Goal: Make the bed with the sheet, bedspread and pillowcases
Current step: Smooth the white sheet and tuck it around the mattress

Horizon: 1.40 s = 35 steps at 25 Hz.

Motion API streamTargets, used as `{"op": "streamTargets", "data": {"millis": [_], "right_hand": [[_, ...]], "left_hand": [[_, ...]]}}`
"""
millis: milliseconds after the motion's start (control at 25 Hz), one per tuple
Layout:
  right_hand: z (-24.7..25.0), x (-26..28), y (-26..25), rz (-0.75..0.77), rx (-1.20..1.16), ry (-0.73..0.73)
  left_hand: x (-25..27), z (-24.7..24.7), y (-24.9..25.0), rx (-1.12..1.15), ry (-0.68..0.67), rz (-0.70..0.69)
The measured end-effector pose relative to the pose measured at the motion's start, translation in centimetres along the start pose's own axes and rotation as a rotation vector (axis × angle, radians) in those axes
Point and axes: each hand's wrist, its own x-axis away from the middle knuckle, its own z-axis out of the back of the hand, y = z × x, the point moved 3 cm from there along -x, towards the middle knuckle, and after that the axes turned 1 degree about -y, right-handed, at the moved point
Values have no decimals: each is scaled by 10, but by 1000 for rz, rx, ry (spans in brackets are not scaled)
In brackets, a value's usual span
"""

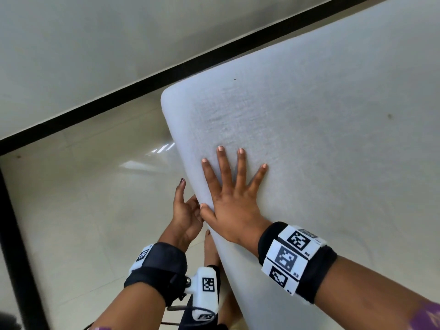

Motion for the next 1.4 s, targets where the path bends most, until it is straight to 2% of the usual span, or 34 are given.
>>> {"op": "streamTargets", "data": {"millis": [80,160,320,400,520,640,800,880,1000,1040,1120,1200,1320,1400], "right_hand": [[0,0,0,-2,6,-16],[0,-2,-1,1,-9,-39],[2,1,4,28,-64,-75],[4,2,9,65,-83,-87],[12,8,12,66,-94,-147],[15,24,6,82,-89,-211],[2,57,-1,122,-40,-251],[-6,69,-1,131,-39,-236],[-12,72,1,147,-31,-178],[-14,71,2,143,-32,-180],[-16,68,1,134,-46,-185],[-15,67,0,135,-55,-165],[-11,67,1,129,-73,-207],[-9,68,4,135,-85,-233]], "left_hand": [[-3,-4,1,-8,24,-14],[-8,-16,2,-30,49,-102],[-12,-21,-6,-114,308,-246],[-11,-9,-10,-78,423,-232],[0,3,-21,-76,390,-145],[23,7,-63,-126,319,-44],[30,36,-115,-140,346,-67],[38,31,-114,-153,323,-77],[47,5,-105,-170,206,-69],[47,-4,-105,-135,158,-84],[44,-4,-107,-67,154,-102],[41,1,-109,-157,187,-110],[25,18,-111,-401,425,-151],[16,25,-115,-422,461,-125]]}}
